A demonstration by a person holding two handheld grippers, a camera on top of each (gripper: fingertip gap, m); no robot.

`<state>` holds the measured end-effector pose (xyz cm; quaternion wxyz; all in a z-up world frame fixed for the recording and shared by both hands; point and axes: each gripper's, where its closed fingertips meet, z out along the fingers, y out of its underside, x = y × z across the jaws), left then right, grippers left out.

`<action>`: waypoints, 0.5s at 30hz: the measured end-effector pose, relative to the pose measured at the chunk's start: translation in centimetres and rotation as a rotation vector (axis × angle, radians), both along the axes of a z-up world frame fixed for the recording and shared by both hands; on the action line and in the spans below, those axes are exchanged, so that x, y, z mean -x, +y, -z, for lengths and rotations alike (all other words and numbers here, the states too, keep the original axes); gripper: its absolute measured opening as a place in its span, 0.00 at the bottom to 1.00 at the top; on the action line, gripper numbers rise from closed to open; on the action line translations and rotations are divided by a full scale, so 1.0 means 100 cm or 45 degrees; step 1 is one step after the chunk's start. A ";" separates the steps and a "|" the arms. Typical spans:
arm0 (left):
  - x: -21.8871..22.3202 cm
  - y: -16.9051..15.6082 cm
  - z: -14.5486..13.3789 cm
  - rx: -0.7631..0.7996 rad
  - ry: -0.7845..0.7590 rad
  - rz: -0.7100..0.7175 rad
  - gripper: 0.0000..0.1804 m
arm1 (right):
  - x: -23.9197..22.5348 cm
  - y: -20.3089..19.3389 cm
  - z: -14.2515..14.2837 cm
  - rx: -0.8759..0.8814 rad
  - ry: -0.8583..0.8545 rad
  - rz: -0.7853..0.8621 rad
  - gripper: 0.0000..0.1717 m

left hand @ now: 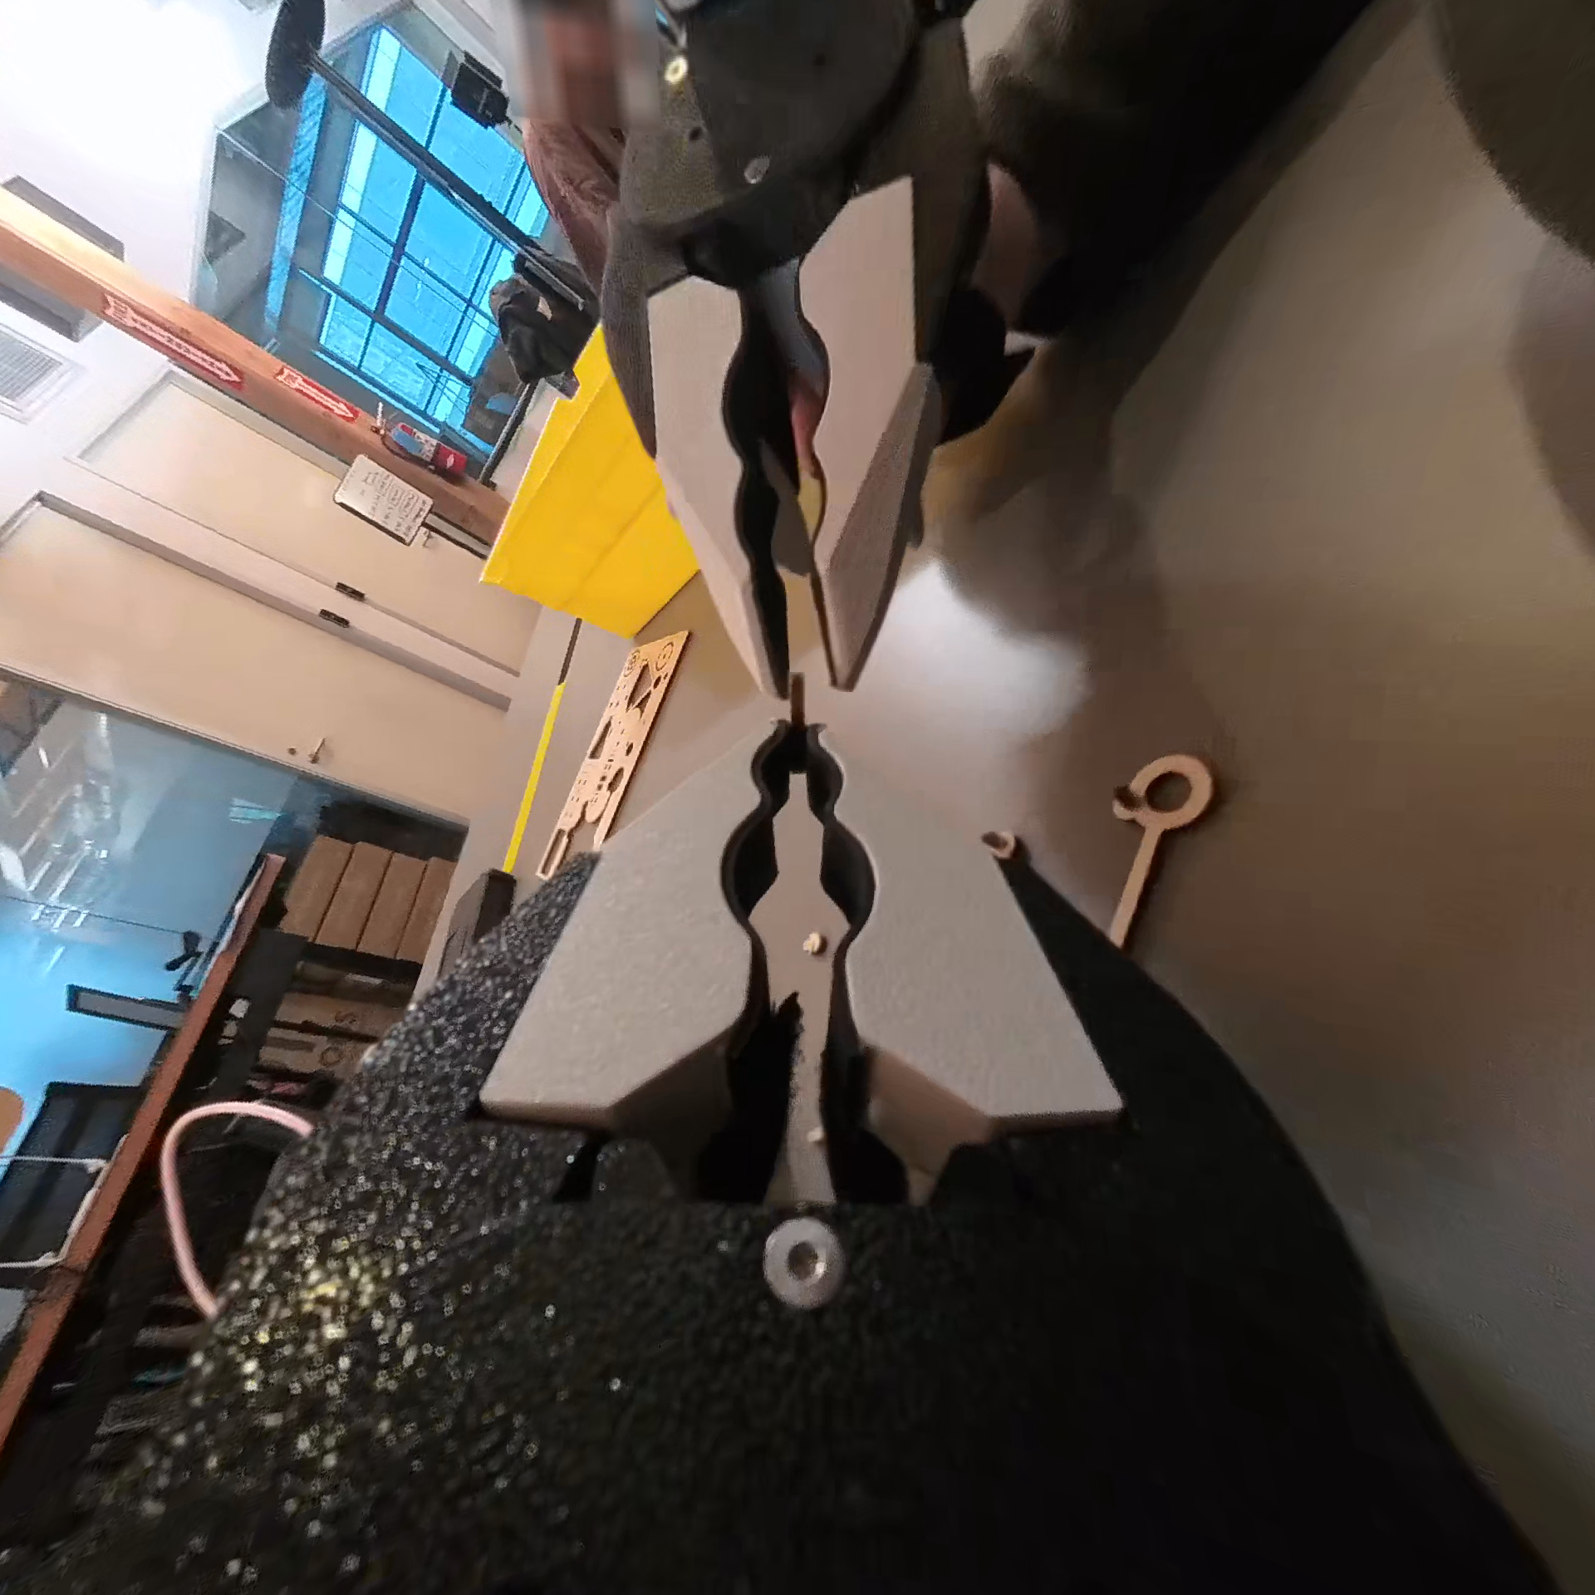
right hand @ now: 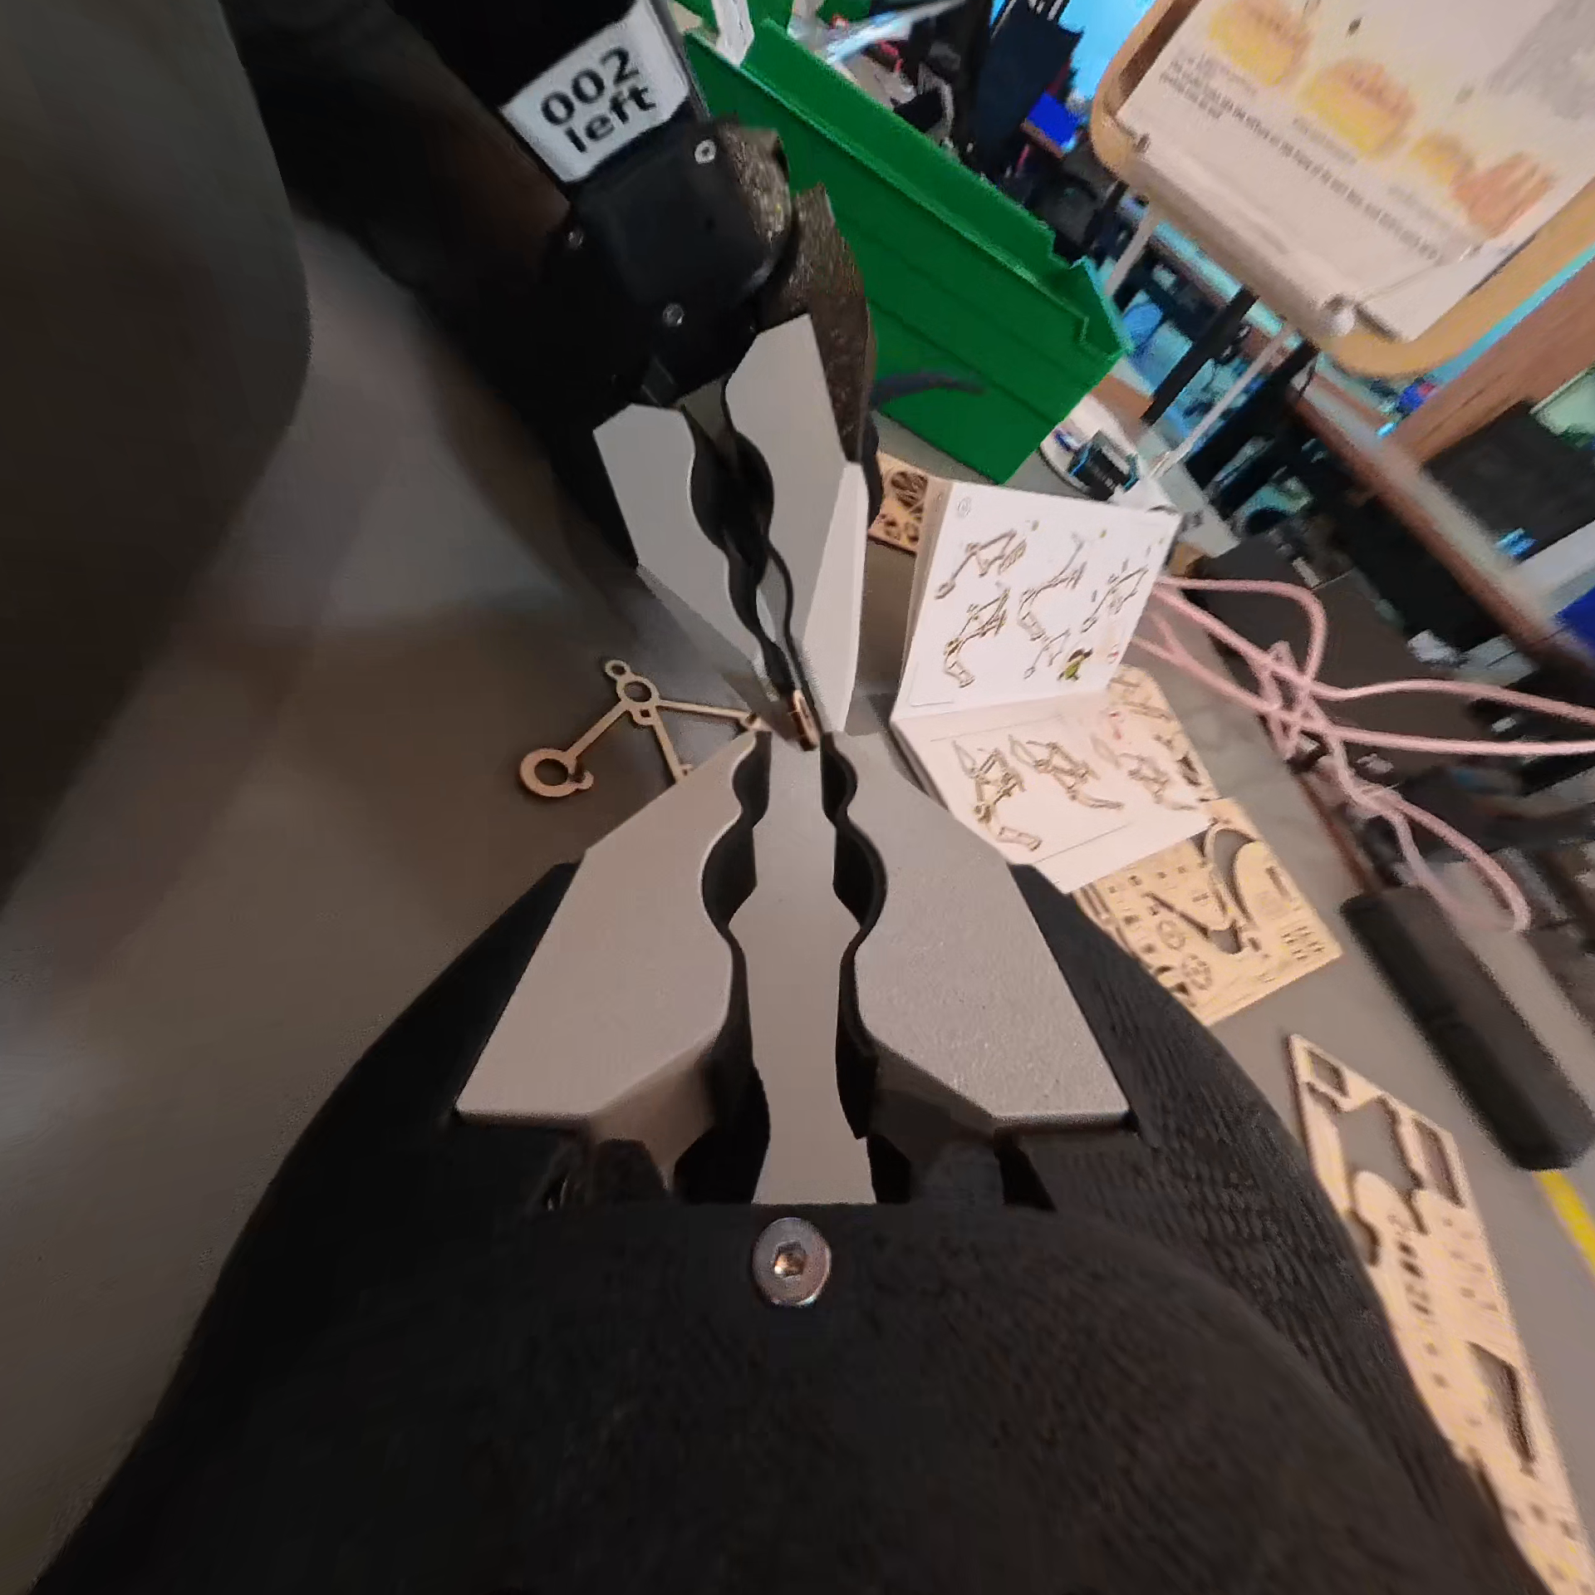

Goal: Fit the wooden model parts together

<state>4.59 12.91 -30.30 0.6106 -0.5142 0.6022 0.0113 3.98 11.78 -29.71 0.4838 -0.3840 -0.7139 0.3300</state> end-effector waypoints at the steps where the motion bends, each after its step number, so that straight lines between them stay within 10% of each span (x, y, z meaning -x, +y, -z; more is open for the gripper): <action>1: -0.002 -0.001 0.000 0.017 -0.009 0.005 0.00 | 0.000 -0.001 -0.004 -0.026 0.030 0.001 0.05; 6: -0.004 -0.001 0.002 0.082 -0.053 0.015 0.00 | 0.000 -0.003 -0.004 0.030 0.011 -0.017 0.01; 15: 0.049 0.027 -0.049 -0.009 -0.500 -0.255 0.26 | -0.004 0.051 -0.023 1.033 0.157 0.200 0.00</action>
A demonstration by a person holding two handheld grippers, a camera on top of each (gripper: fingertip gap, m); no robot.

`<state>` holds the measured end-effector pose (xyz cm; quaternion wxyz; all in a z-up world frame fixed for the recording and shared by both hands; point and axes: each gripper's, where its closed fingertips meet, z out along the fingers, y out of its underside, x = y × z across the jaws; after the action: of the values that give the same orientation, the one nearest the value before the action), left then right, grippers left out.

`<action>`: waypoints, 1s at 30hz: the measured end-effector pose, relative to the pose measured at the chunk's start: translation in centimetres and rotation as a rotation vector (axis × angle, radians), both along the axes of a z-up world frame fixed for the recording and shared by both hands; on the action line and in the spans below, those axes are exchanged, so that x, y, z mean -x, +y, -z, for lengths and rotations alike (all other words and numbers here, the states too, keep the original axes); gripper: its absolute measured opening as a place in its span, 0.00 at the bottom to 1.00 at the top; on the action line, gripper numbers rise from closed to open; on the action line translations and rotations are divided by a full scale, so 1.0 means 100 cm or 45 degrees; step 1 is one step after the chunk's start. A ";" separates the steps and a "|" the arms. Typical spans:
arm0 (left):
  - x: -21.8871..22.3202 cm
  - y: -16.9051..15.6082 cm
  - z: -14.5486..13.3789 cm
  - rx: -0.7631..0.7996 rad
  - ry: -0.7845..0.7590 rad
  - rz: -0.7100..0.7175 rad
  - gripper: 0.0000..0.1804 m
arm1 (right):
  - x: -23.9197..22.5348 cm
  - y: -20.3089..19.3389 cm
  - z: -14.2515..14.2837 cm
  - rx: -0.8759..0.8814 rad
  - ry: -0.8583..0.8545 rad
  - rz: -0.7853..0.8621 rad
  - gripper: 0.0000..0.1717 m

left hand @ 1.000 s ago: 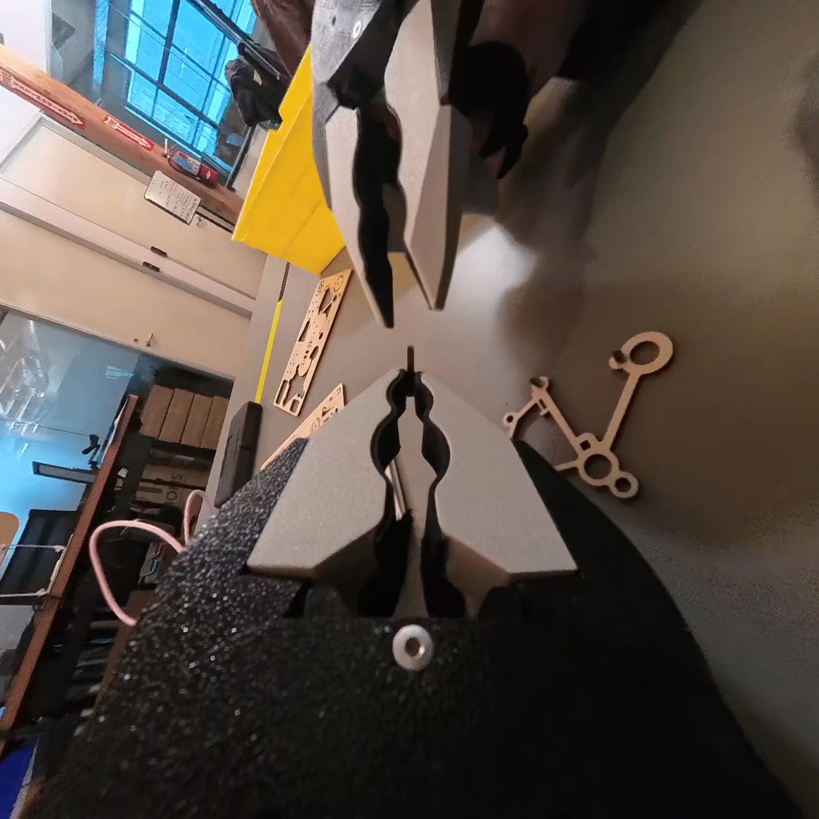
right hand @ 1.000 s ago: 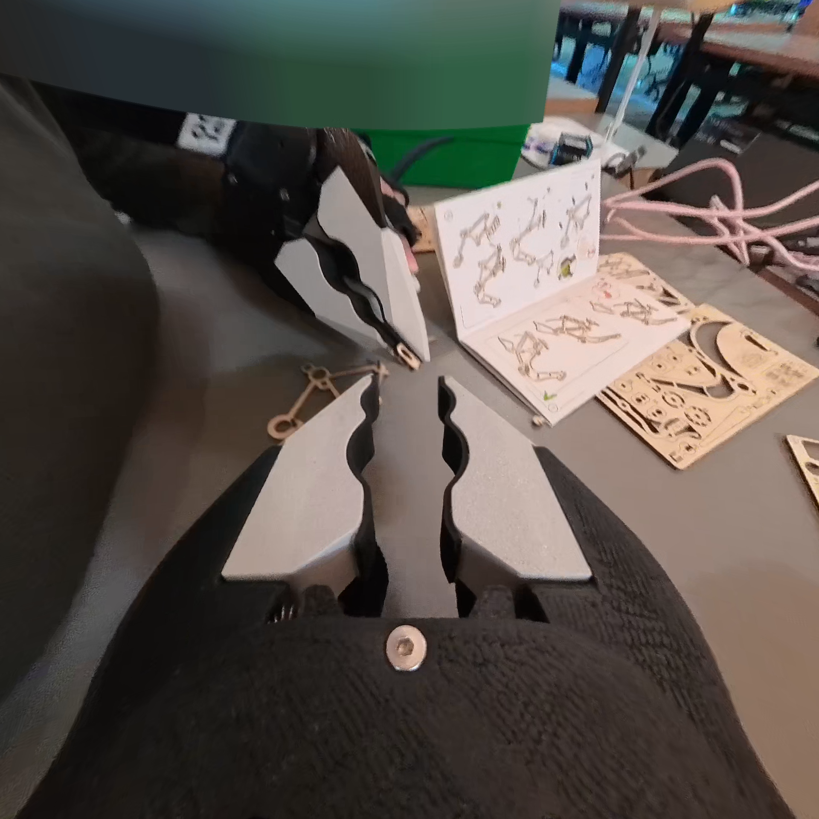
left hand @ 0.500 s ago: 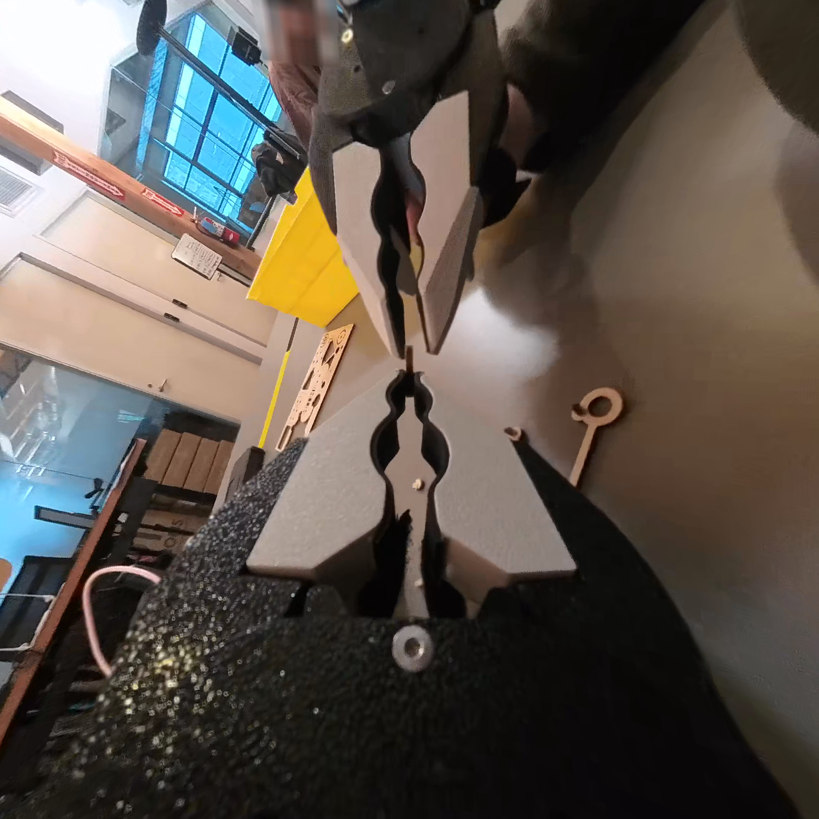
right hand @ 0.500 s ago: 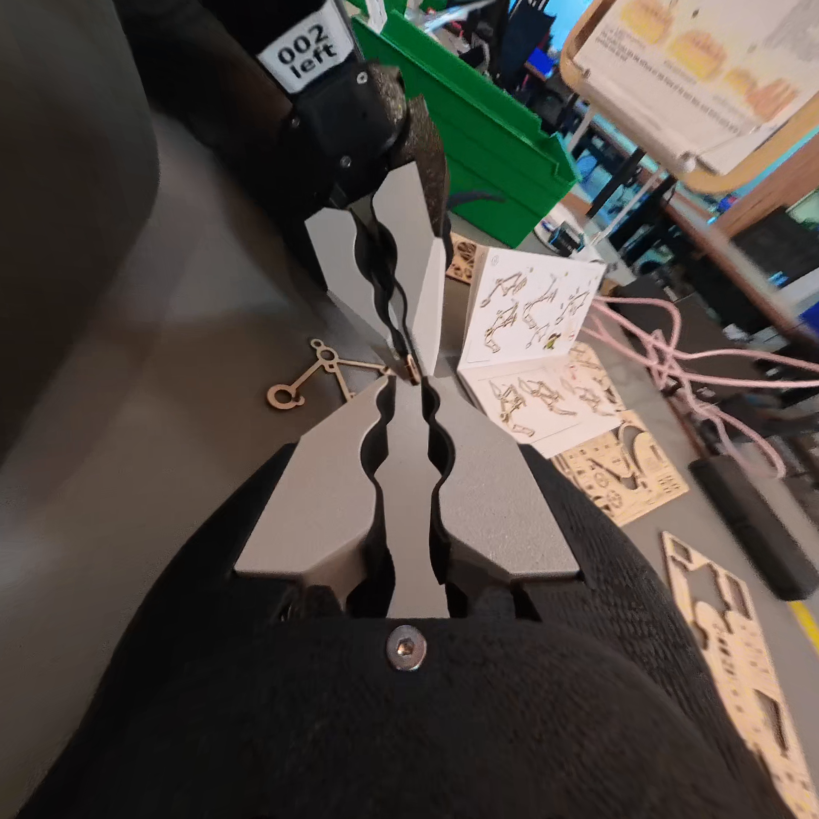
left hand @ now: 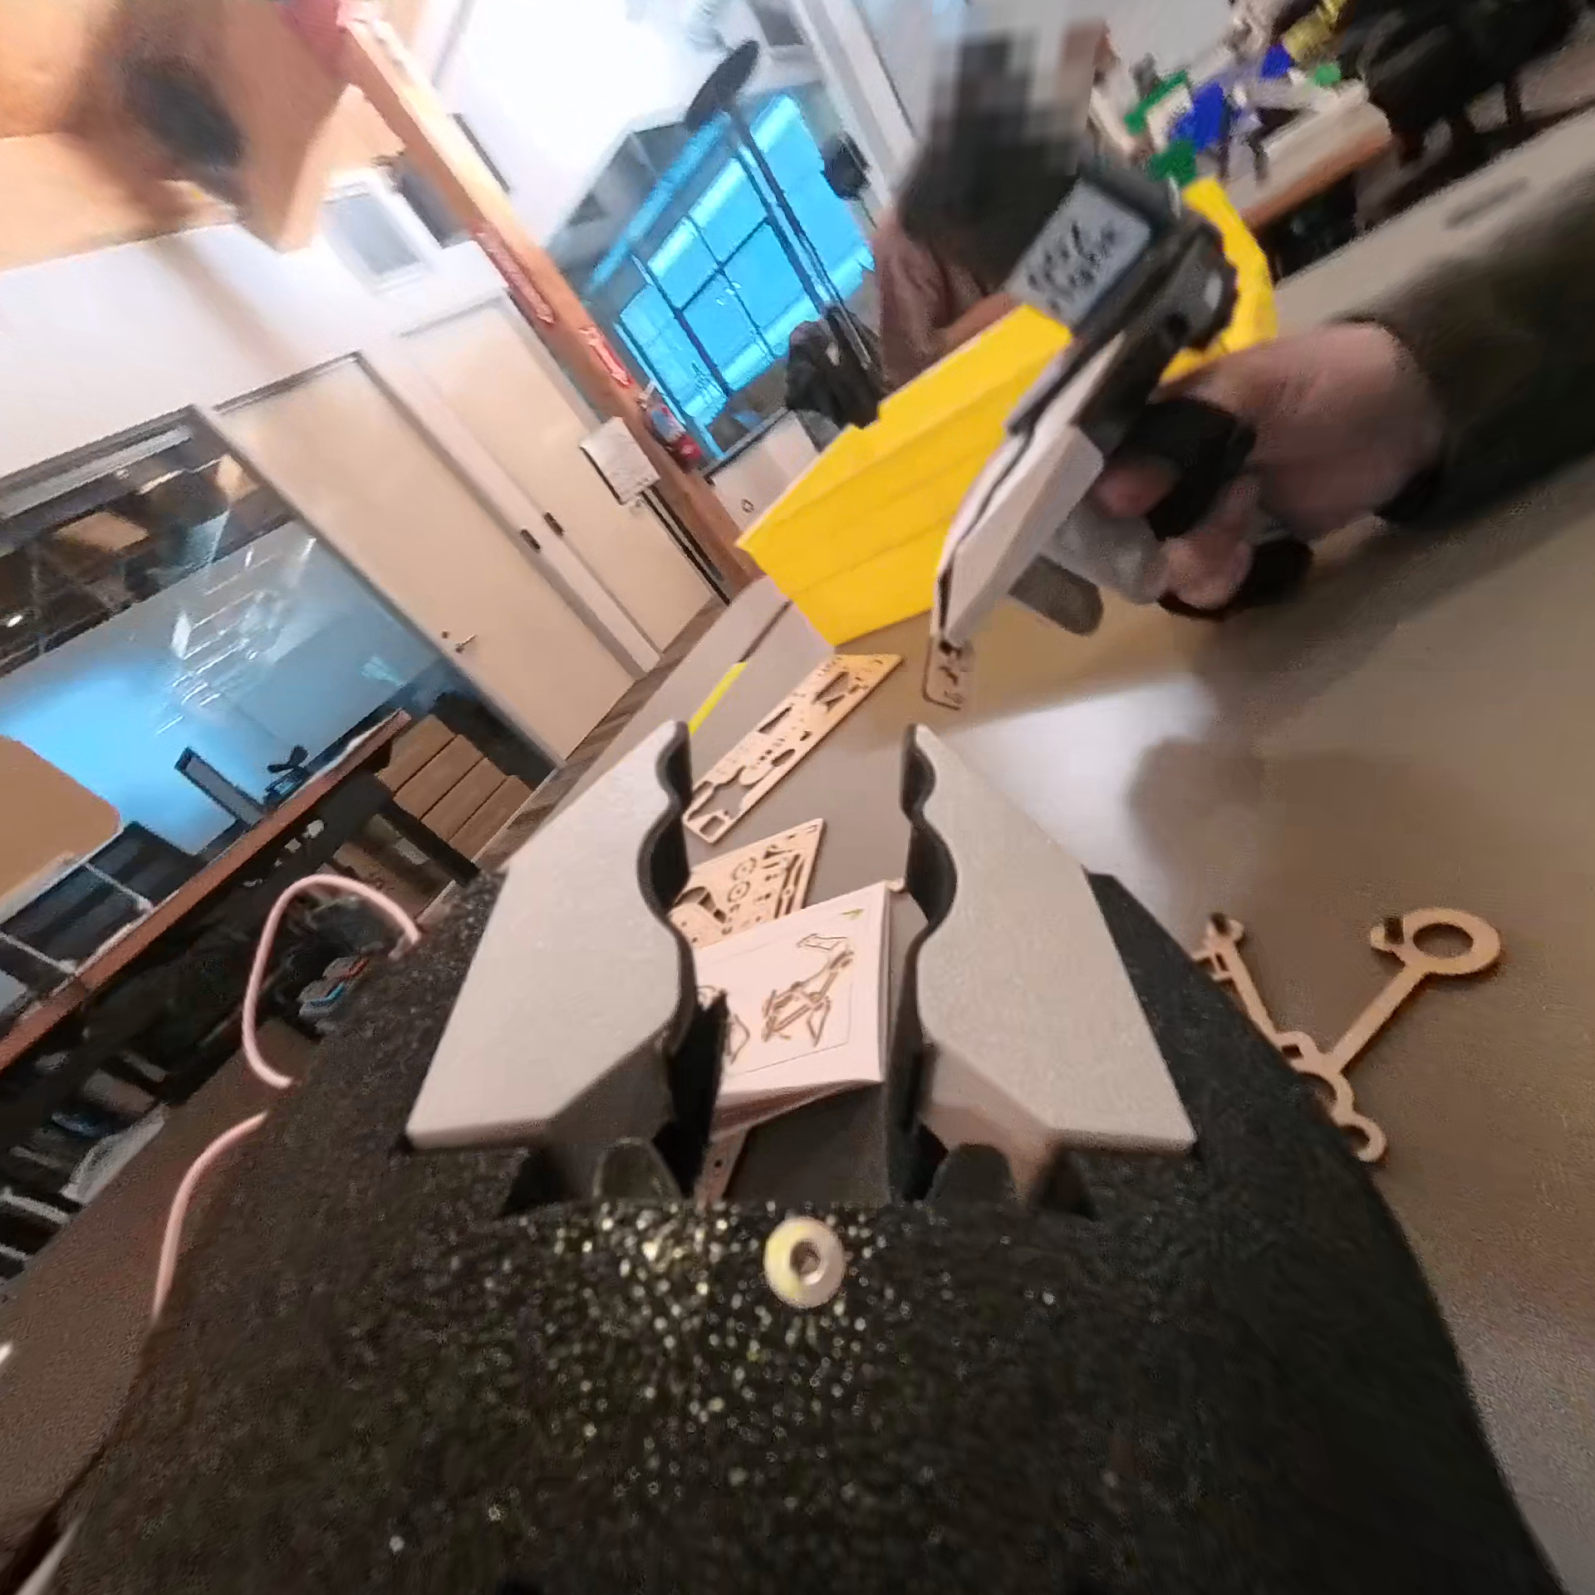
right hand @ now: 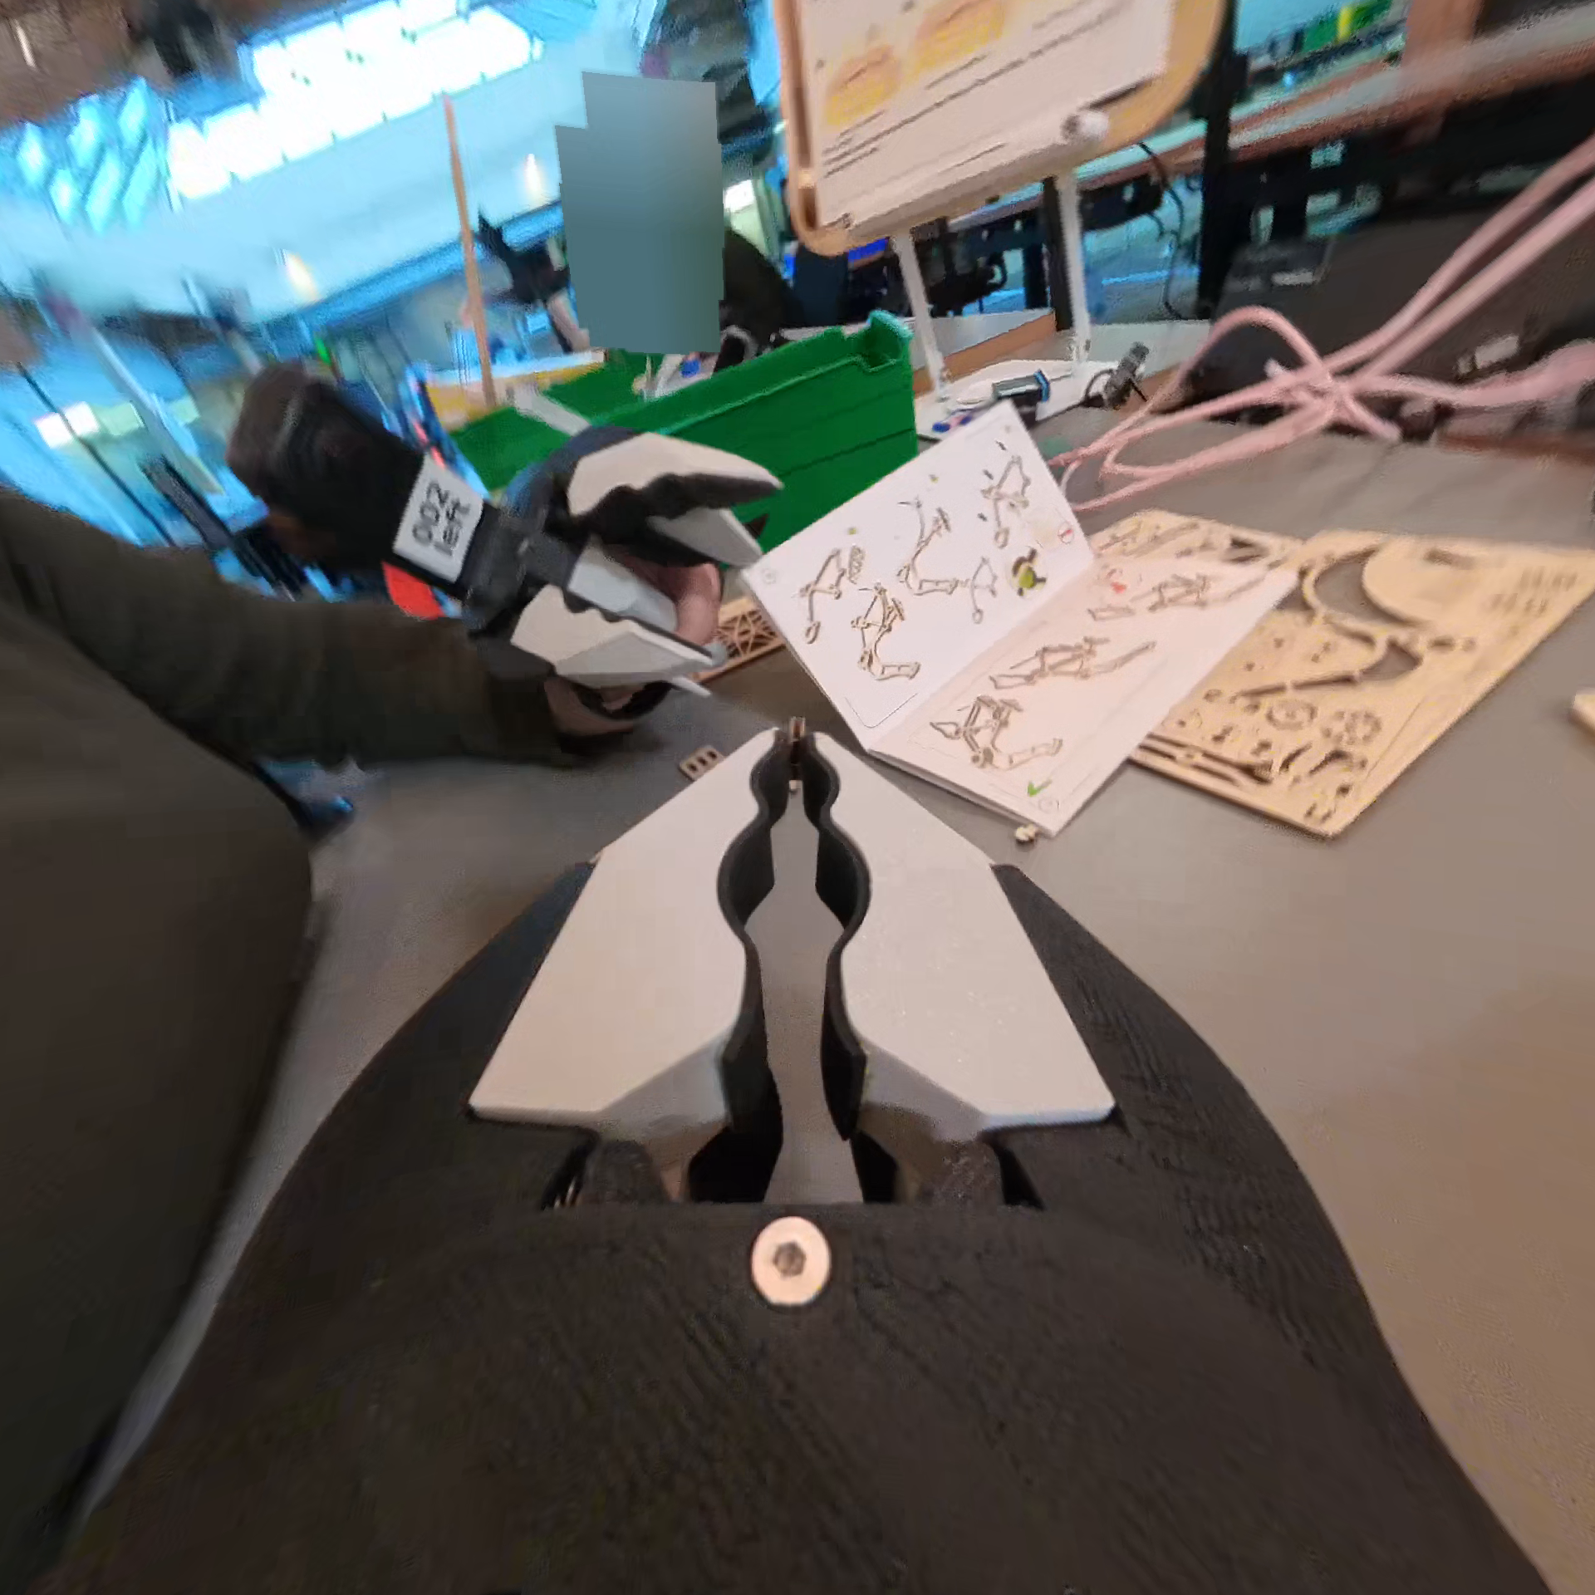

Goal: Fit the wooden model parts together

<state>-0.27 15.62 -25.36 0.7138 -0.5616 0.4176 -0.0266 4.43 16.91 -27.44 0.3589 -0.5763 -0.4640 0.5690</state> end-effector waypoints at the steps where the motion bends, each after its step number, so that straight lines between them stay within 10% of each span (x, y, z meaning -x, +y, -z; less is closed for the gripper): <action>1: 0.006 -0.002 -0.004 -0.002 -0.042 -0.009 0.27 | -0.001 0.004 0.001 0.092 0.005 0.004 0.00; 13: 0.122 -0.030 -0.052 -0.356 -0.151 -0.441 0.28 | -0.004 0.023 0.001 0.238 0.075 0.082 0.00; 30: 0.118 -0.030 -0.053 -0.360 -0.188 -0.370 0.33 | -0.016 0.035 -0.029 -0.576 0.188 0.561 0.00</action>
<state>-12.10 12.65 -20.07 0.8104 -0.5067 0.2785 0.0944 6.01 20.41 -24.57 0.6252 -0.5256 -0.4154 0.4004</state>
